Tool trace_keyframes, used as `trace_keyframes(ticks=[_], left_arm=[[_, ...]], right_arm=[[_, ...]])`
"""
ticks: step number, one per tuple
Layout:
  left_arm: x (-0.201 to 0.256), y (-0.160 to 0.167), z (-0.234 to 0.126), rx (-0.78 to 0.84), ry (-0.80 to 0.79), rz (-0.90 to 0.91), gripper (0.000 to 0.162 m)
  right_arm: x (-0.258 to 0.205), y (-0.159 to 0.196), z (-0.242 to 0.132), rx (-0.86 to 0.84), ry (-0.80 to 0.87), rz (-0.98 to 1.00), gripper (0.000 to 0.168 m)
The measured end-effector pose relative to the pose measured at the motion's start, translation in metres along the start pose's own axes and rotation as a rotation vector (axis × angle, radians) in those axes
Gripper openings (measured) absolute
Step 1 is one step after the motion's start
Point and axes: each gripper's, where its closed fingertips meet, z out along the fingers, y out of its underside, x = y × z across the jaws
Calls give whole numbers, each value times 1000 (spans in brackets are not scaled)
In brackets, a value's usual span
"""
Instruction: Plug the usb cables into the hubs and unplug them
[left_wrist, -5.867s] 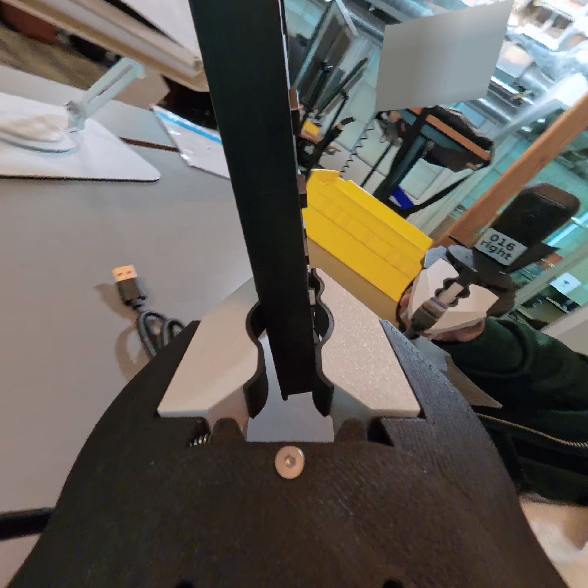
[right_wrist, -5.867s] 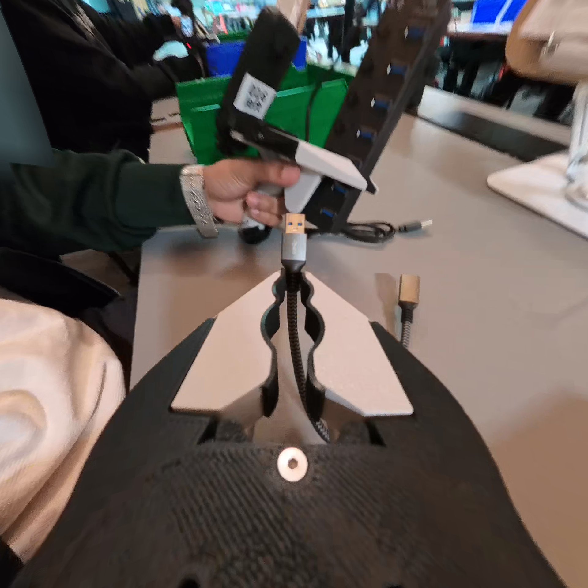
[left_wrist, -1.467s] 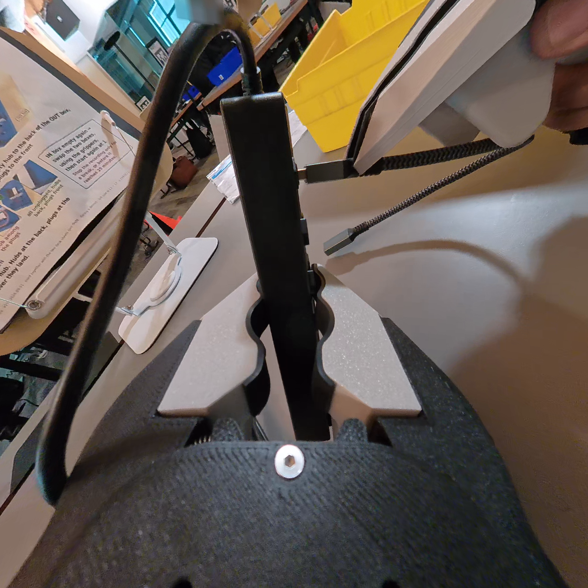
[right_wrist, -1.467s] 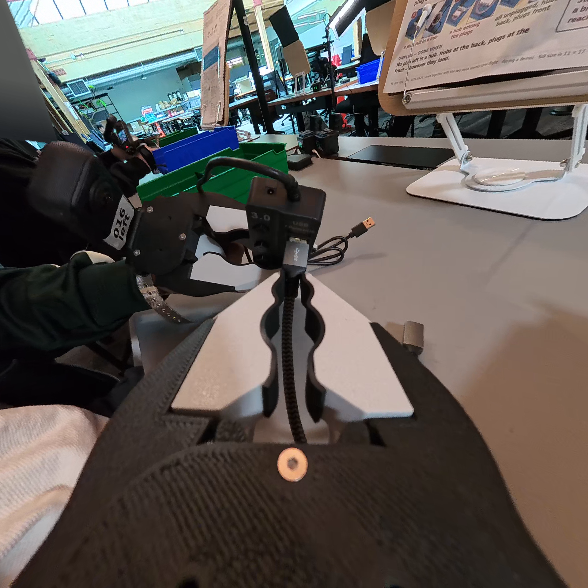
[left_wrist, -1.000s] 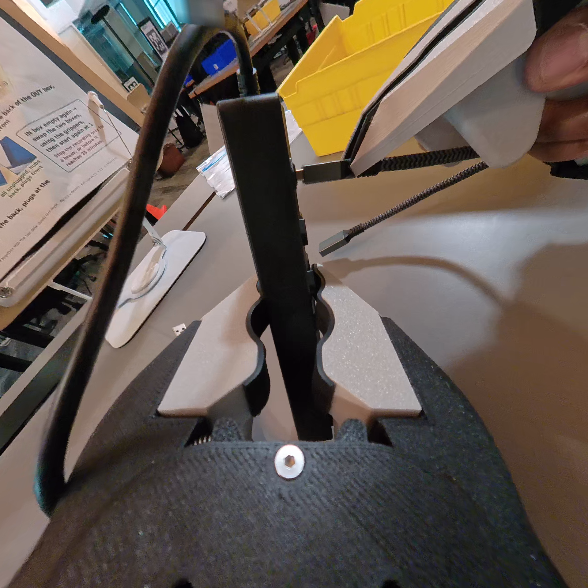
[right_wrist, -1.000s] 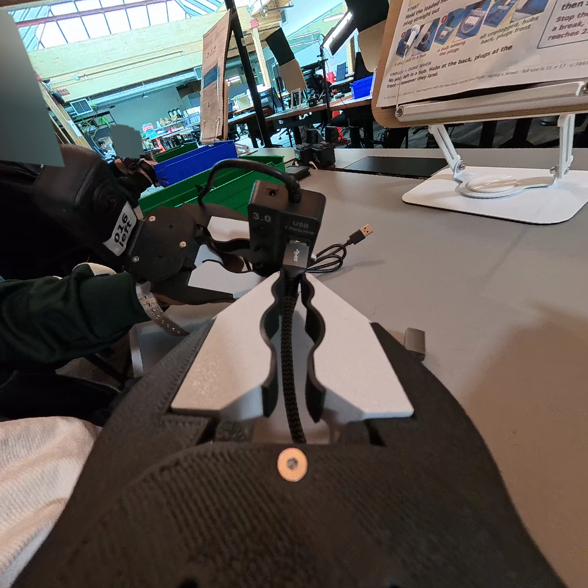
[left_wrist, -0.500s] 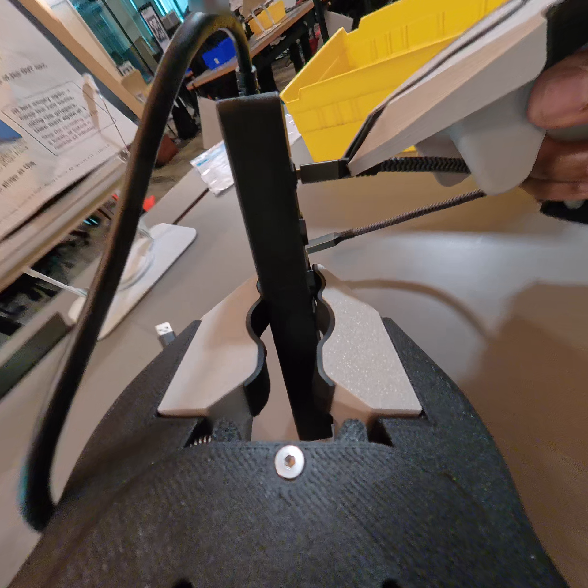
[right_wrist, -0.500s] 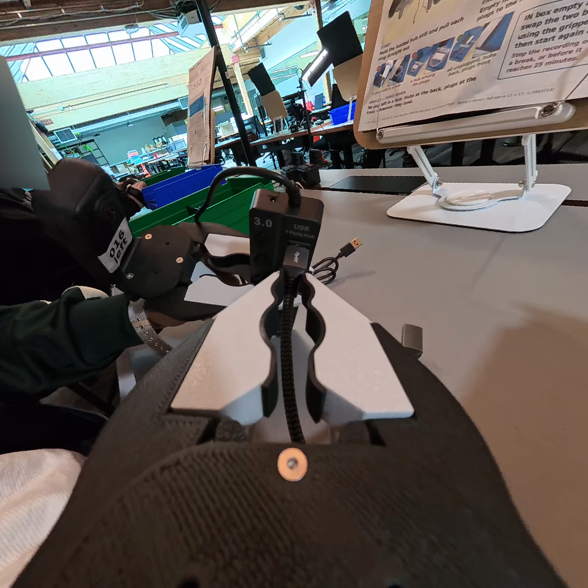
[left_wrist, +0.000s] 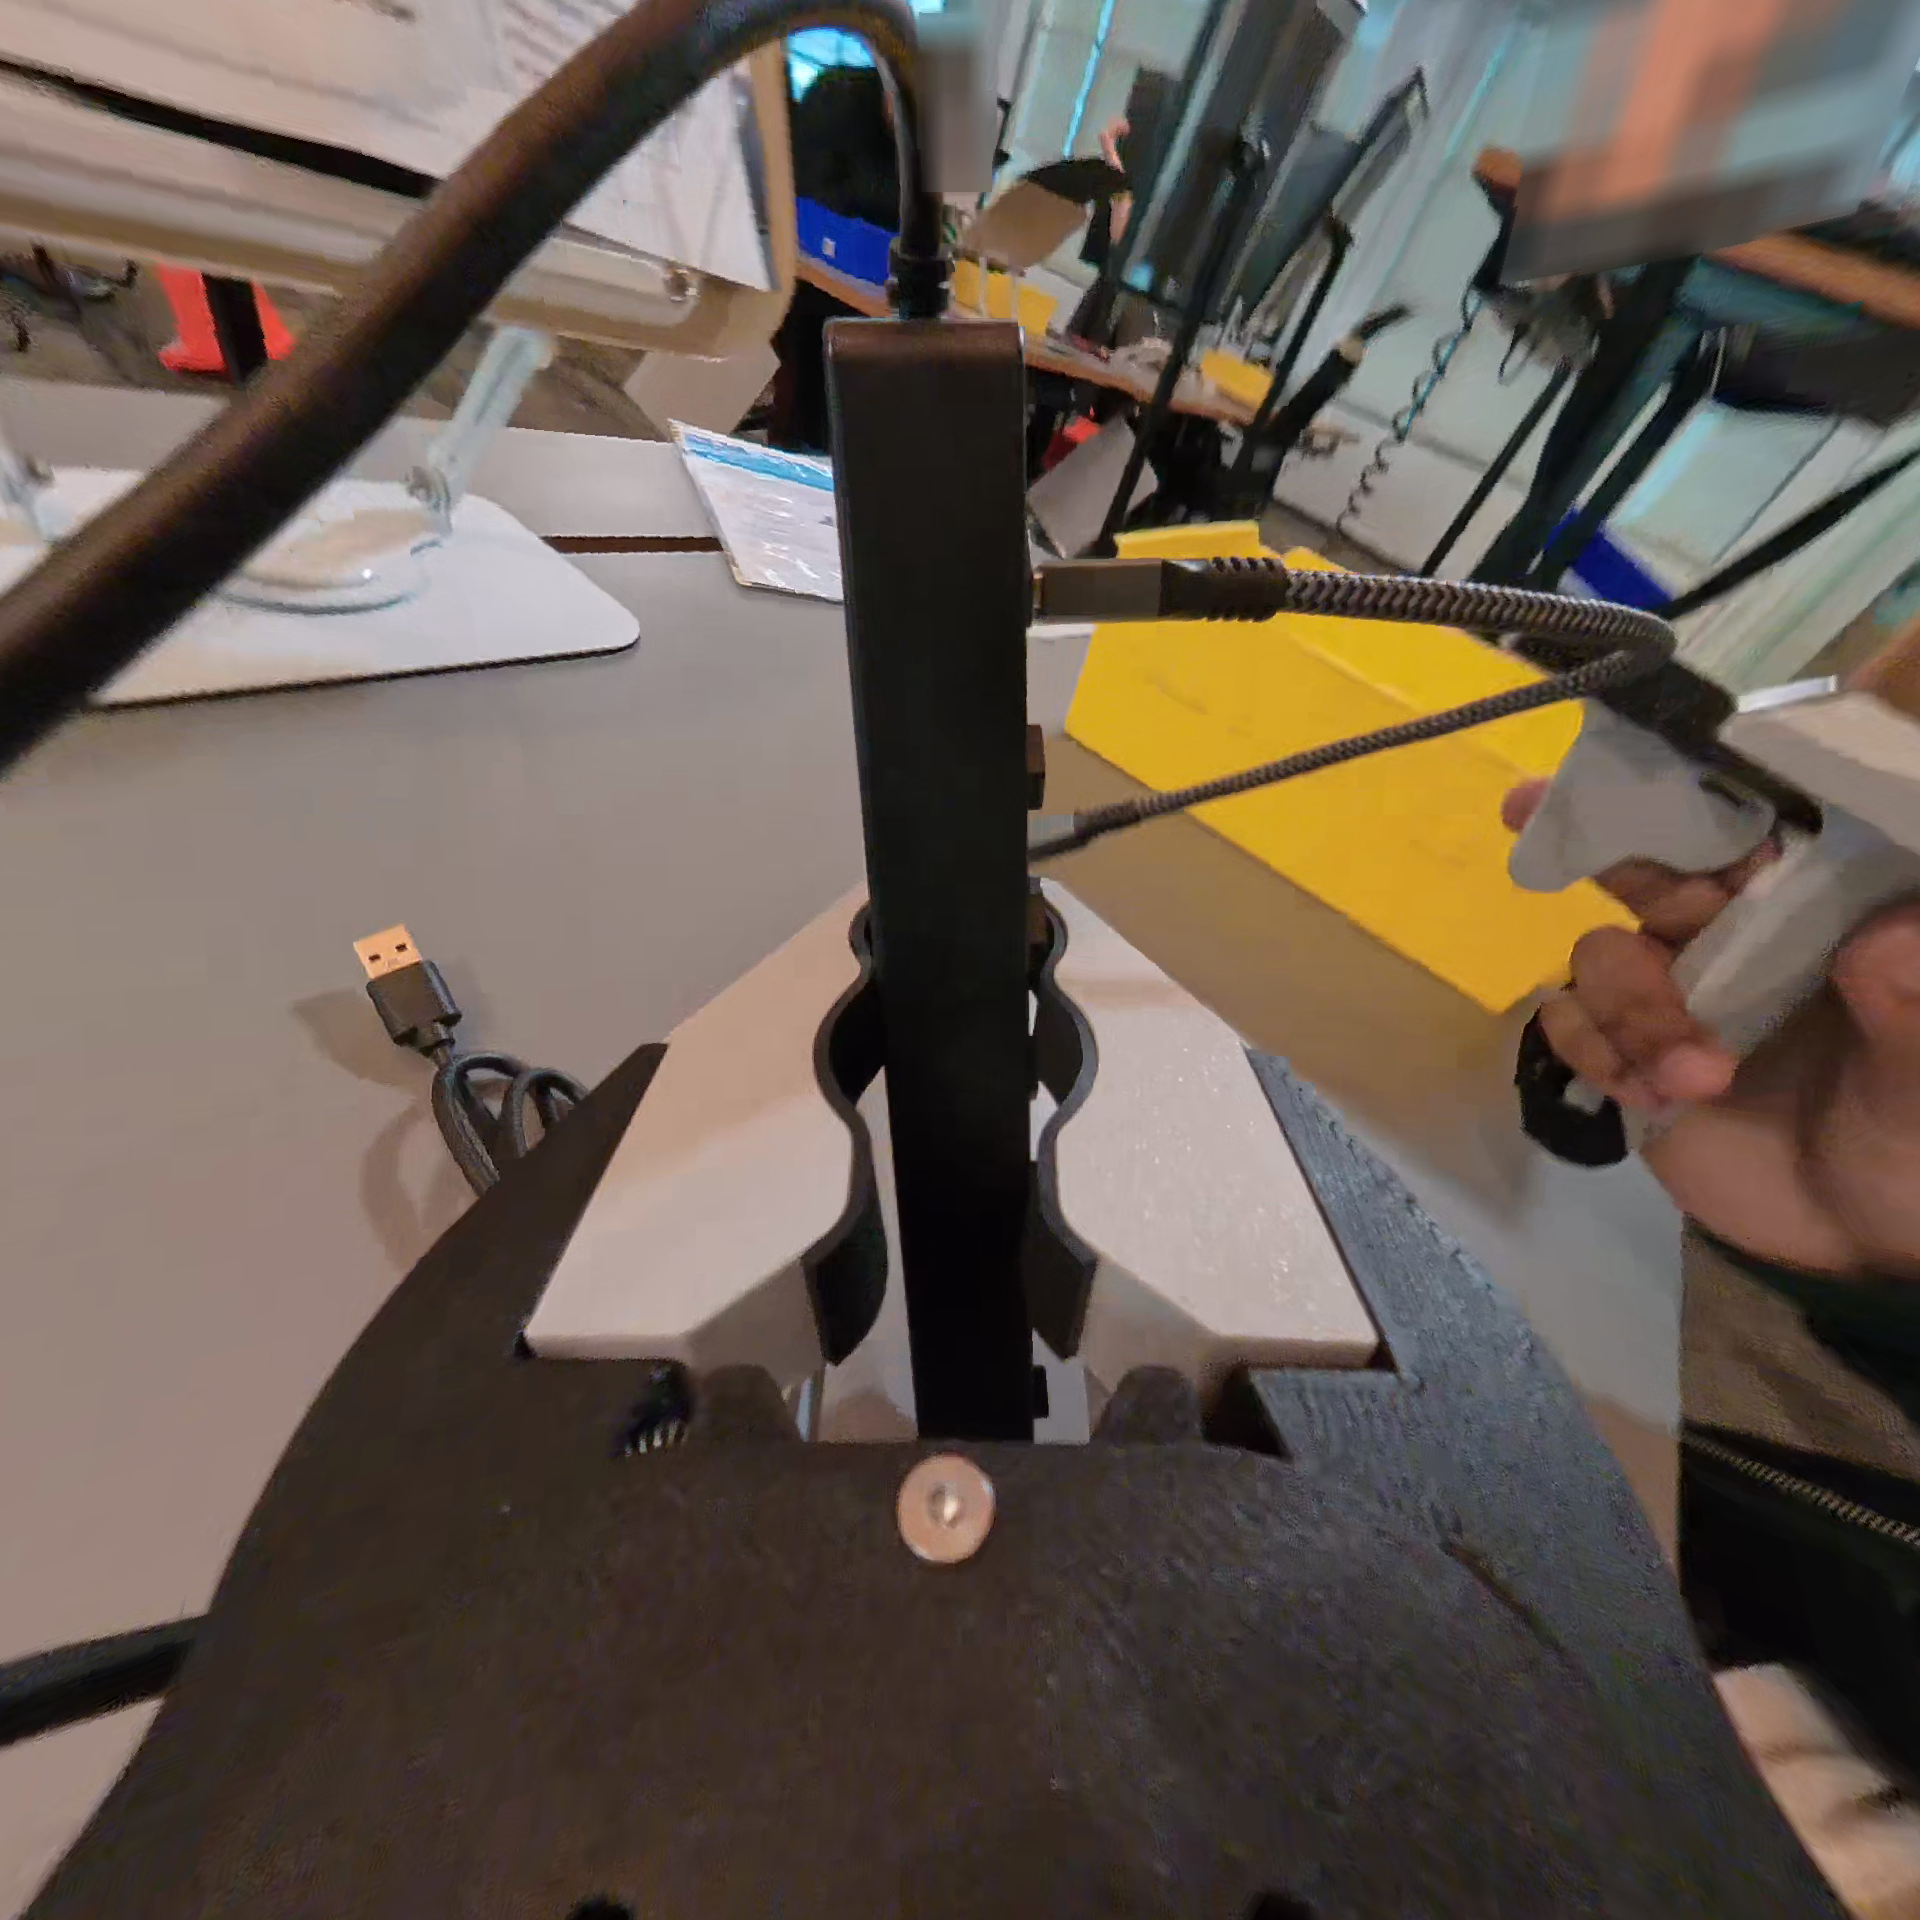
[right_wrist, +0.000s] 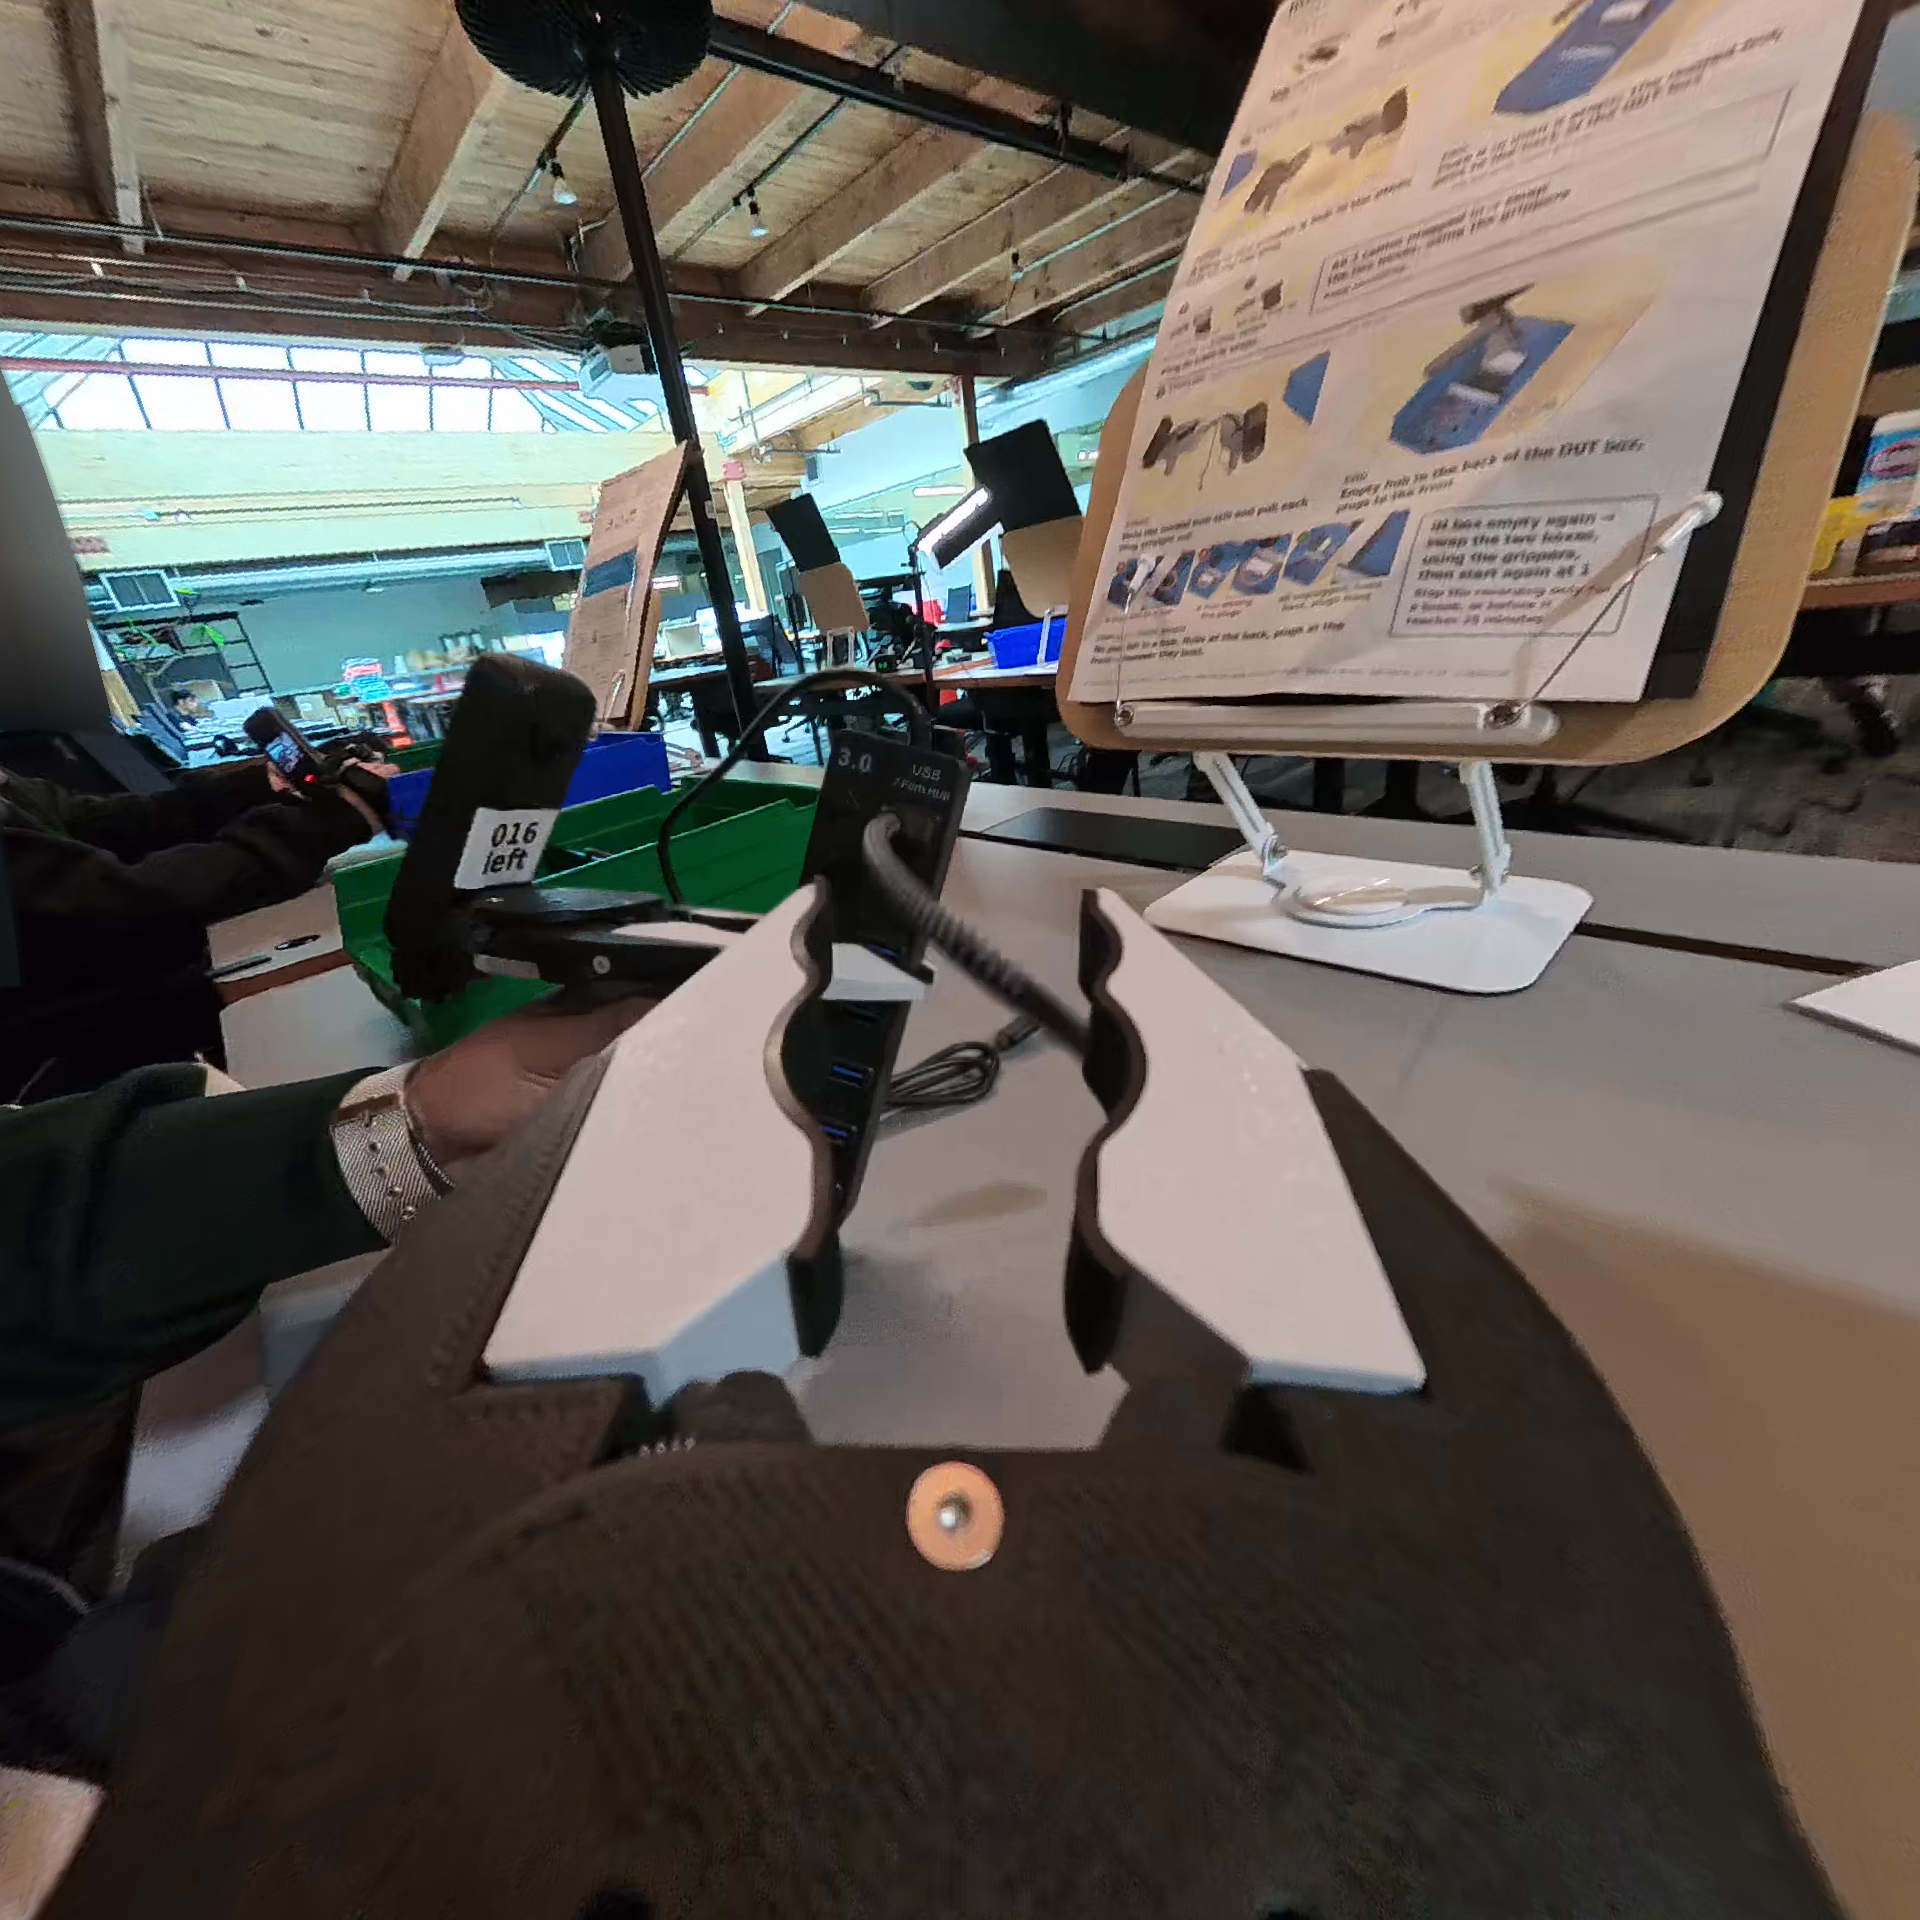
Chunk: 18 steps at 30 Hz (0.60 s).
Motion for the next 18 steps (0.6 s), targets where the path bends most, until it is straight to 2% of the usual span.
trace_keyframes(ticks=[5, 10, 18], left_arm=[[-20, -4, -5, 47, 0, -177, 21], [-28, -6, -8, 76, 18, -280, 21], [-28, -5, -7, 74, 9, -246, 21]], right_arm=[[-1, 9, 3, -36, -4, -7, 50], [-4, 21, 7, -82, -34, 21, 49], [-16, 33, 10, -148, -87, -30, 44]])
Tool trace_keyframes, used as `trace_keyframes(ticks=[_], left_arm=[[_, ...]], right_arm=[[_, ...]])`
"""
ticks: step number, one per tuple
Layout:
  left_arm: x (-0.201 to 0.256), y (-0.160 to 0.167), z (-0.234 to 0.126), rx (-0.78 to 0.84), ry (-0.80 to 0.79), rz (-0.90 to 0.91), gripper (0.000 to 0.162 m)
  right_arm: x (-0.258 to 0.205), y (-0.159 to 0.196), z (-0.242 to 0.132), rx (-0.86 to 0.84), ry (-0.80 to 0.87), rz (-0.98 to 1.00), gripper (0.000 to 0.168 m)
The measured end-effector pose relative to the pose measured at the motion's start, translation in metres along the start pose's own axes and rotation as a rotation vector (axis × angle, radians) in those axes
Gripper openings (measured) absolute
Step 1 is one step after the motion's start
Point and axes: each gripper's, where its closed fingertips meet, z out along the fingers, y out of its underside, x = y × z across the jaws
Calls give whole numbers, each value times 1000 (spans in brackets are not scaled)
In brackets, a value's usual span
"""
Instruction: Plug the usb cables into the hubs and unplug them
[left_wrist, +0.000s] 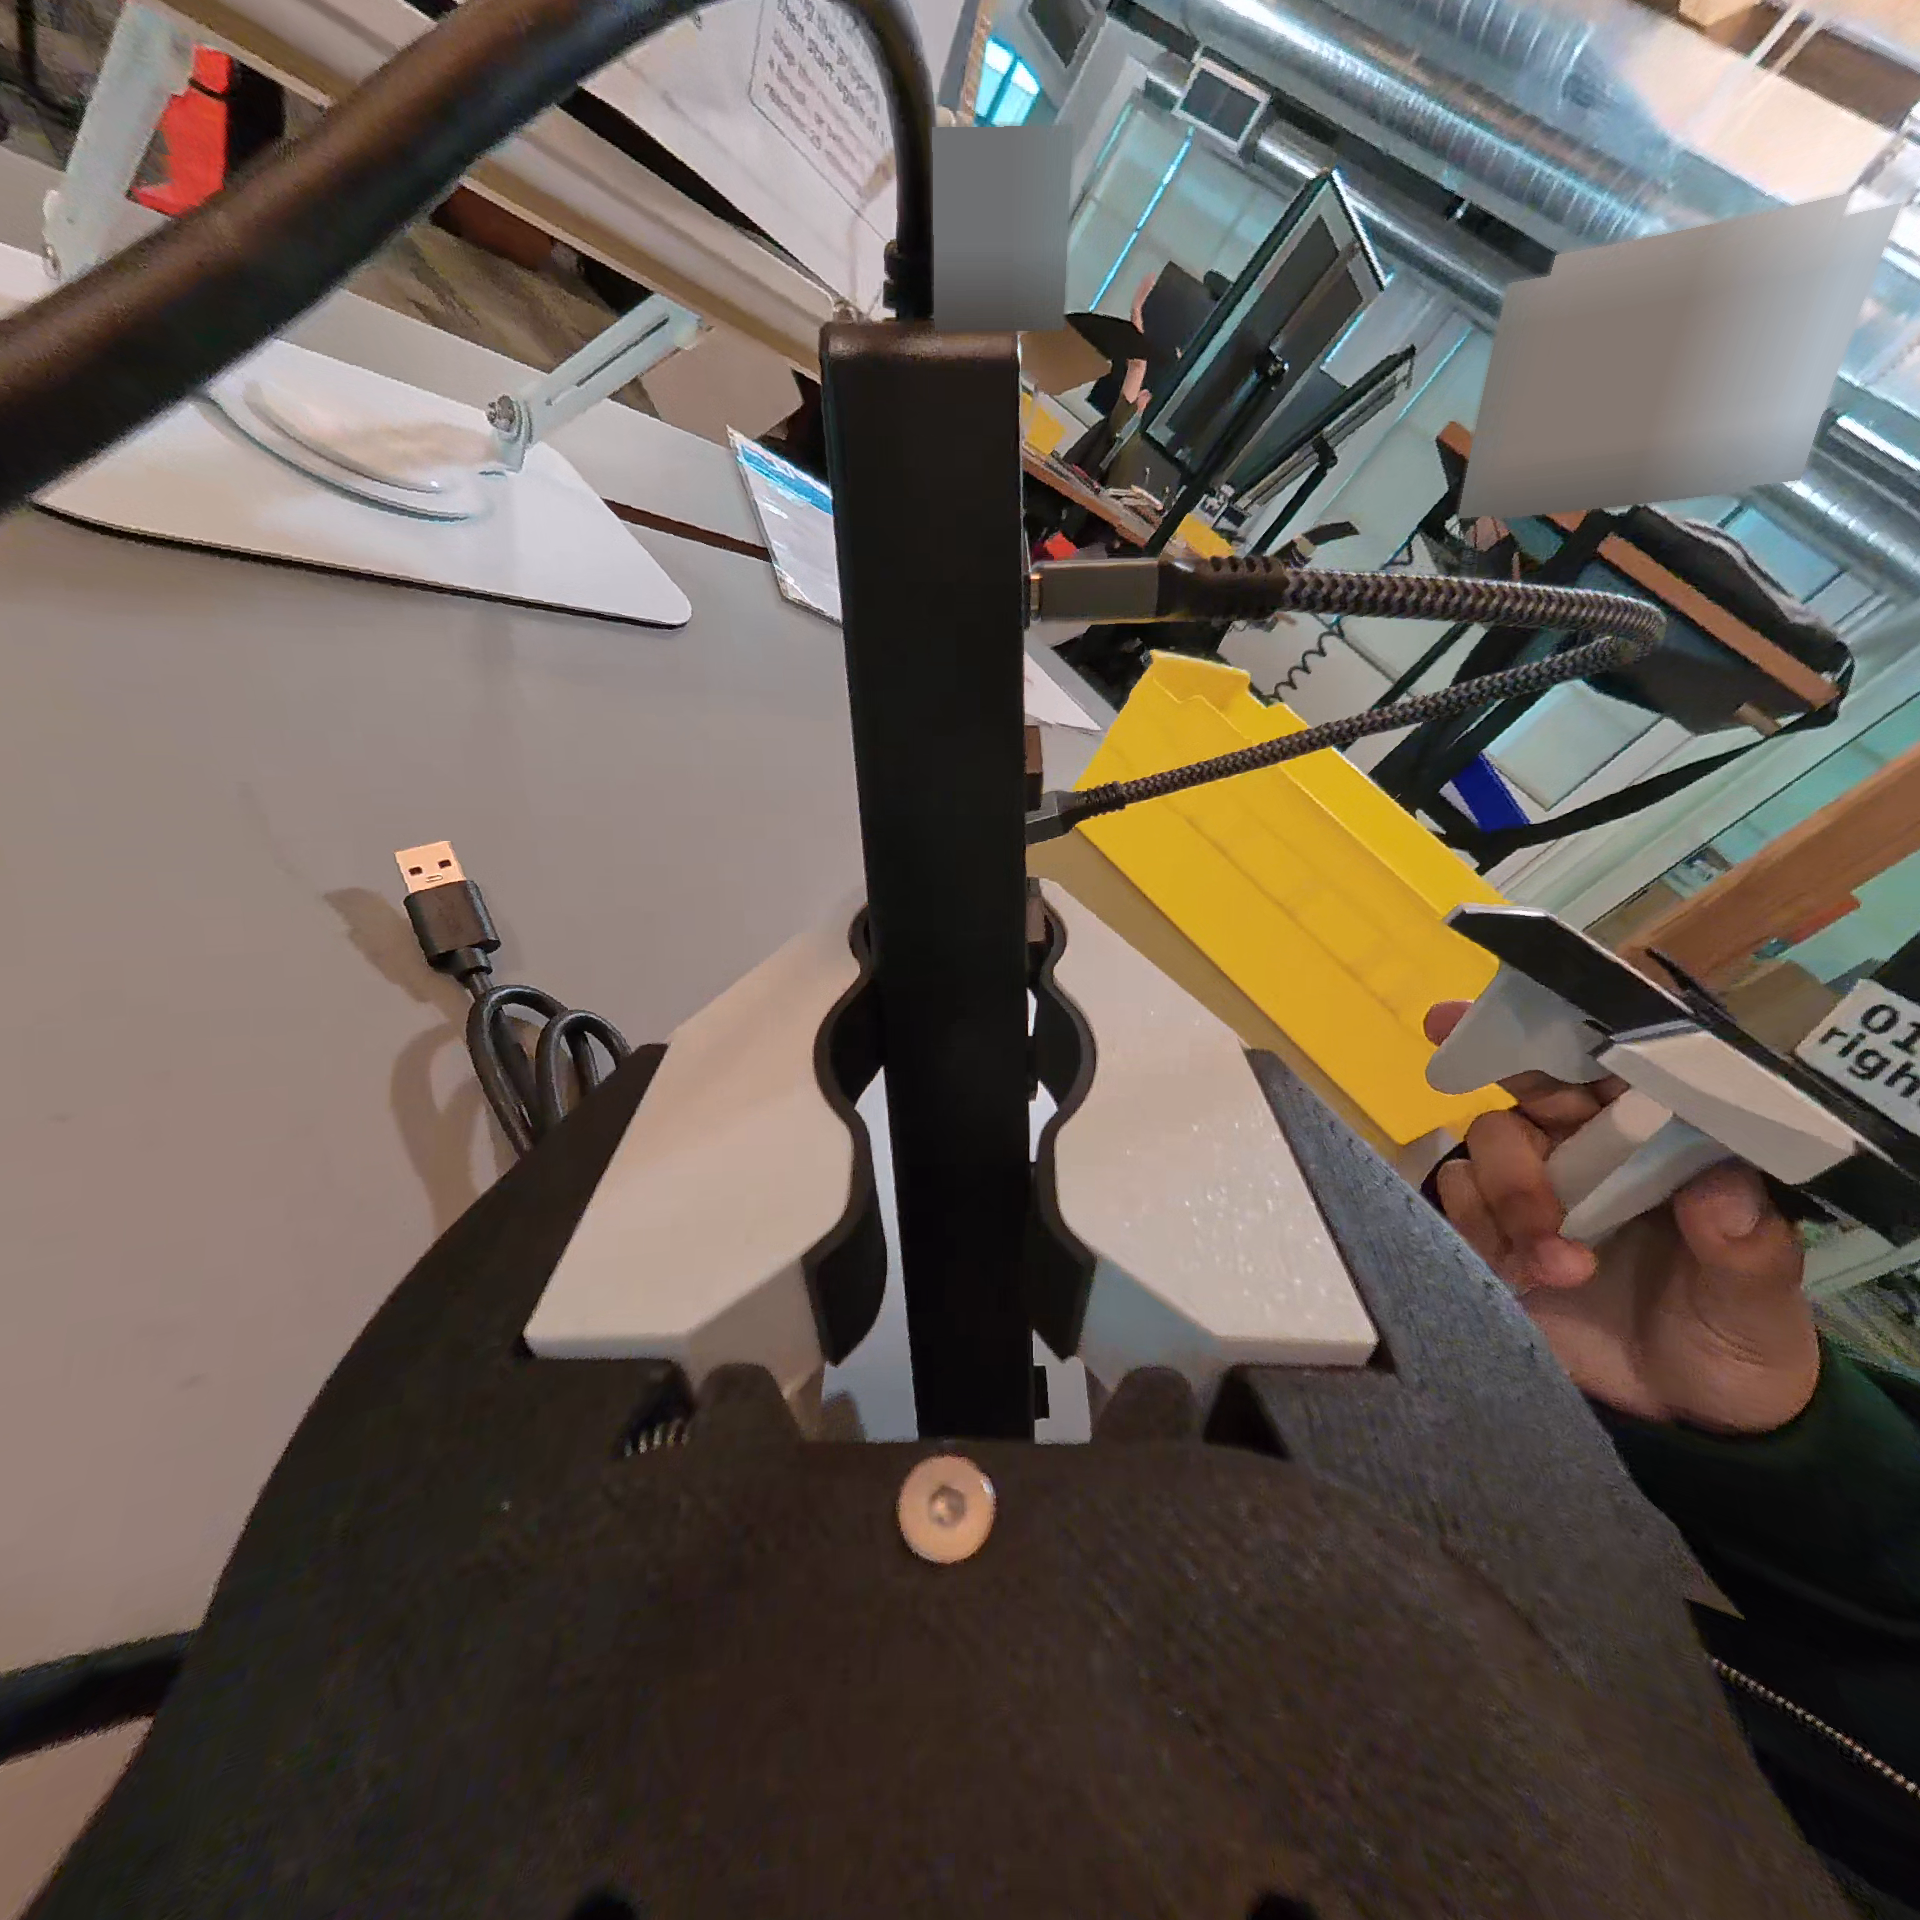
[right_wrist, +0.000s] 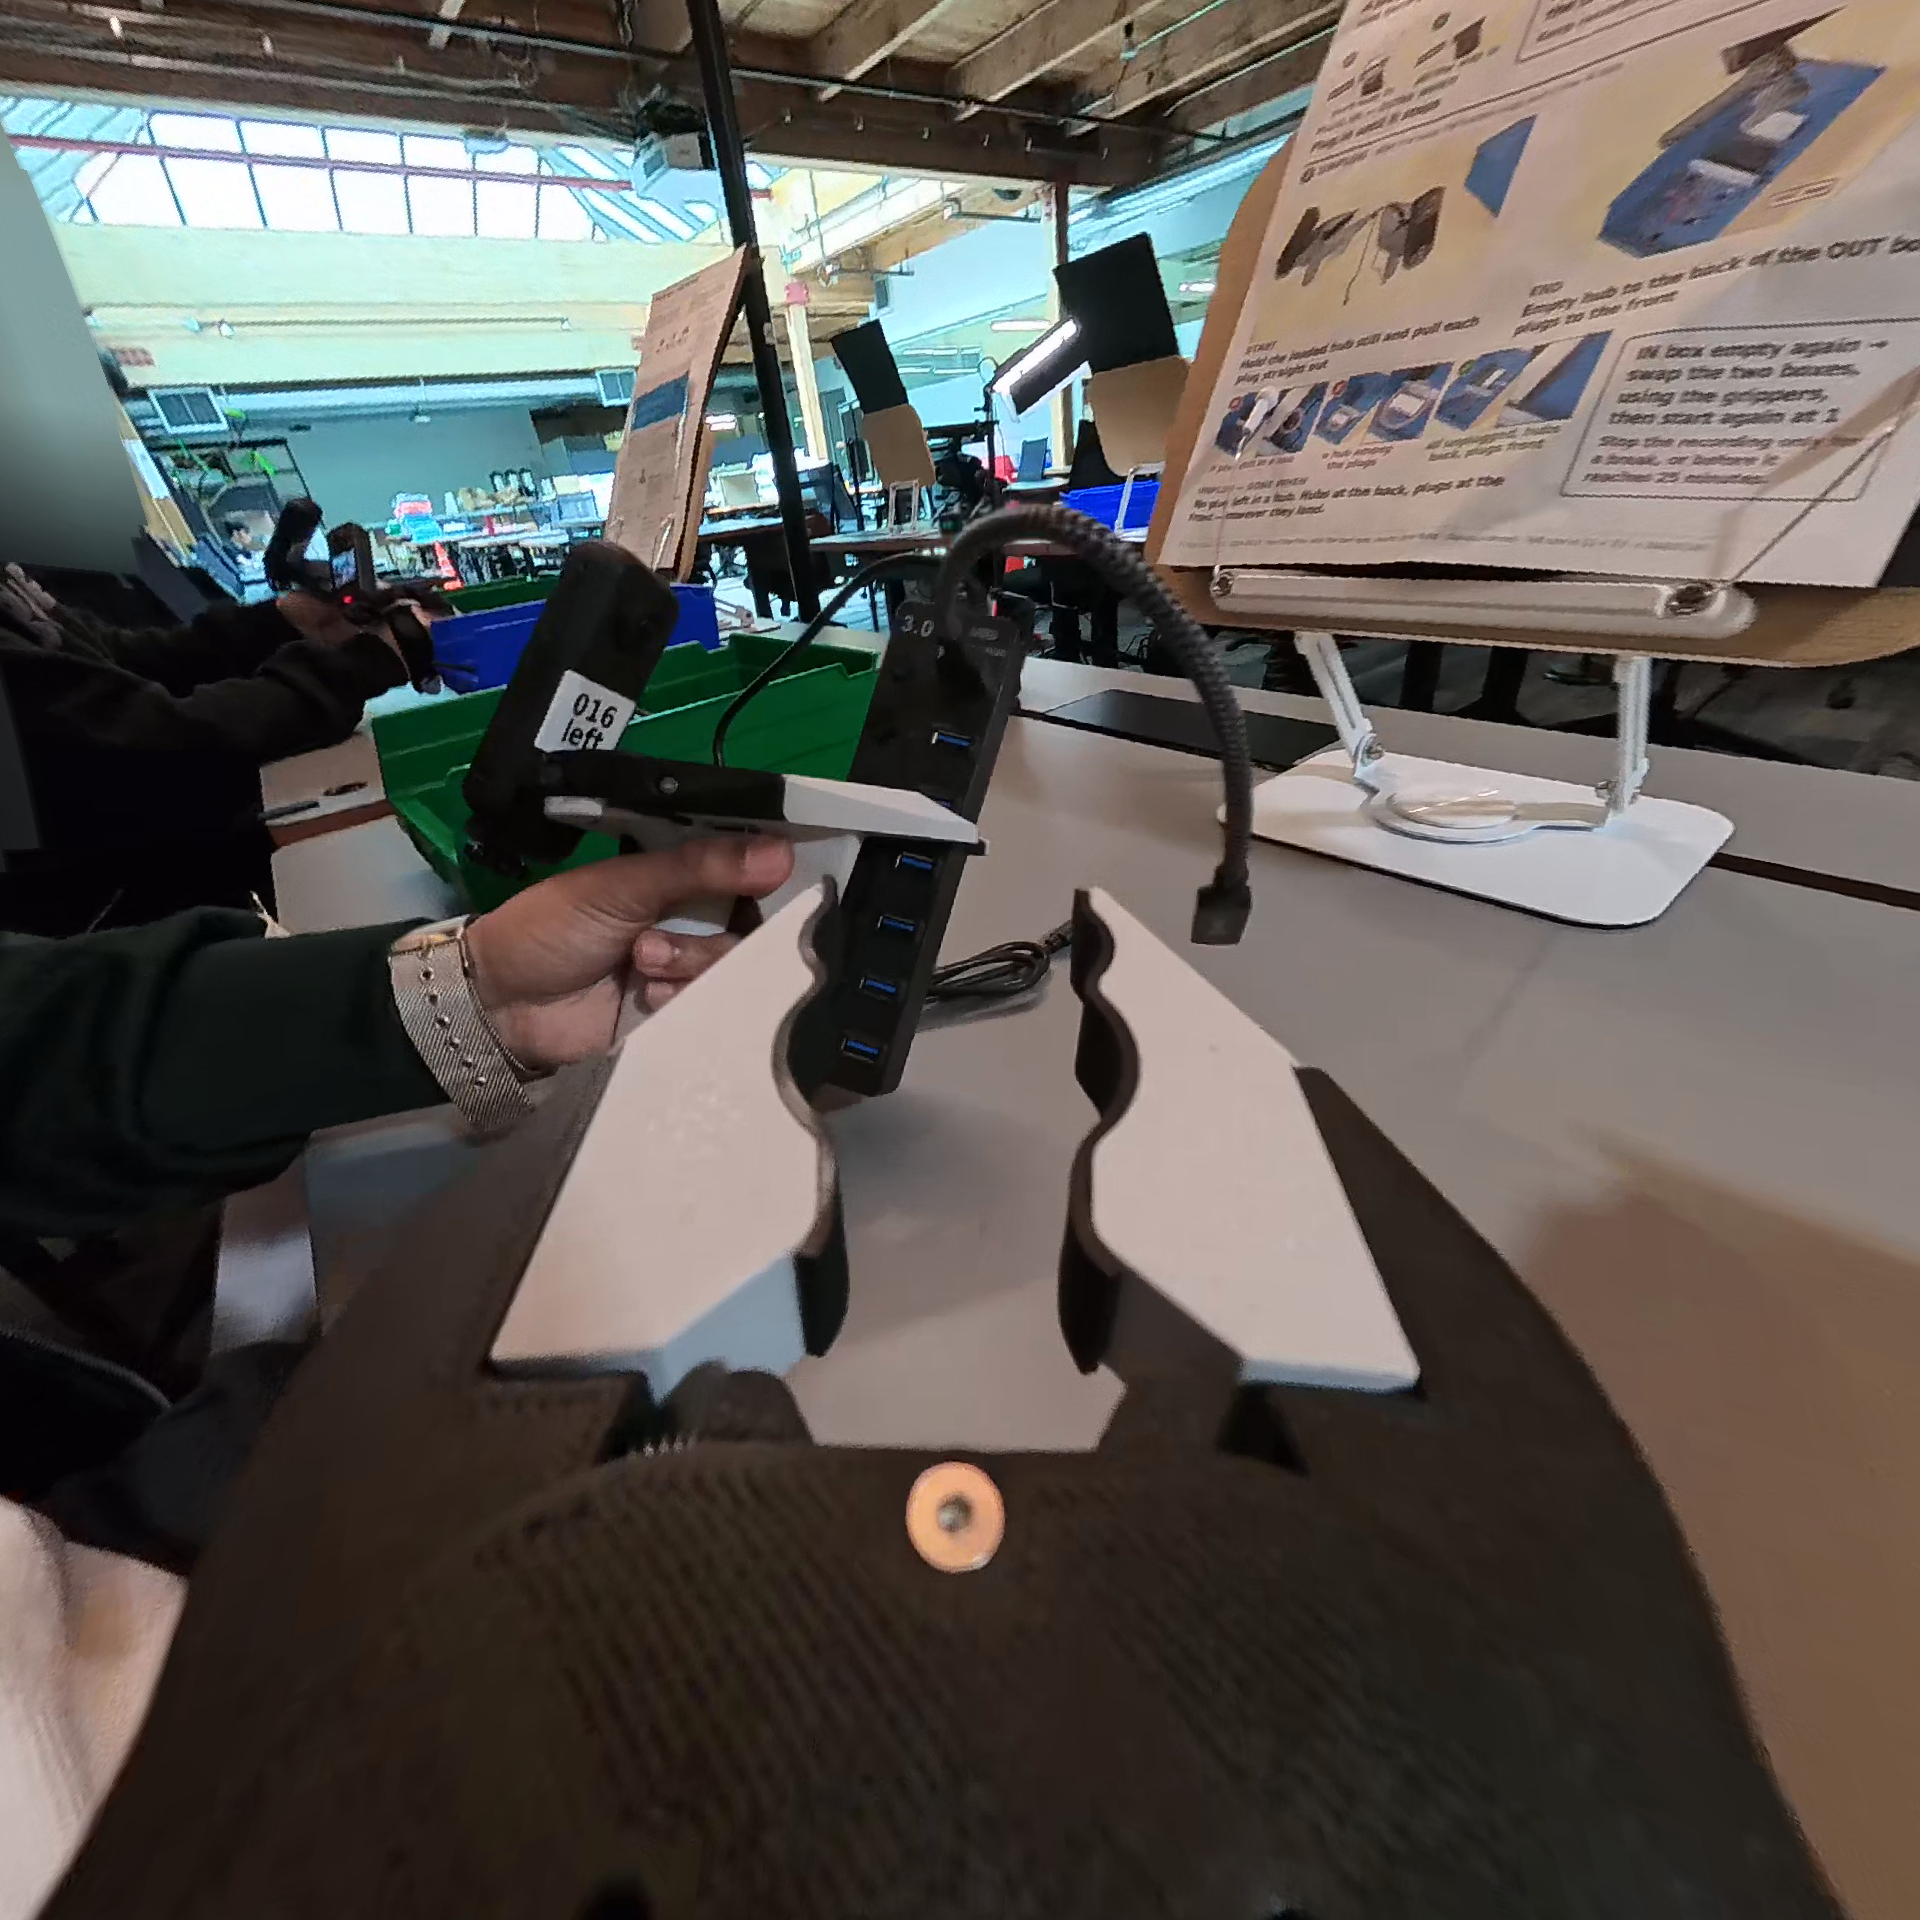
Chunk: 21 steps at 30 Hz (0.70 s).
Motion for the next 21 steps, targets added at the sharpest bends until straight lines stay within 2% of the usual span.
trace_keyframes(ticks=[7, 12, 16, 21], left_arm=[[-8, 1, -1, 8, -39, 60, 21], [-19, -7, -5, 58, -43, -17, 21], [-31, -10, -7, 80, -47, -84, 20], [-38, -11, -9, 95, -50, -147, 20]], right_arm=[[-32, 5, 10, -52, -77, -125, 40], [-79, -29, 34, 6, -171, -235, 37], [-148, -51, 83, -34, -370, -379, 33], [-229, -46, 163, -285, -733, -404, 28]])
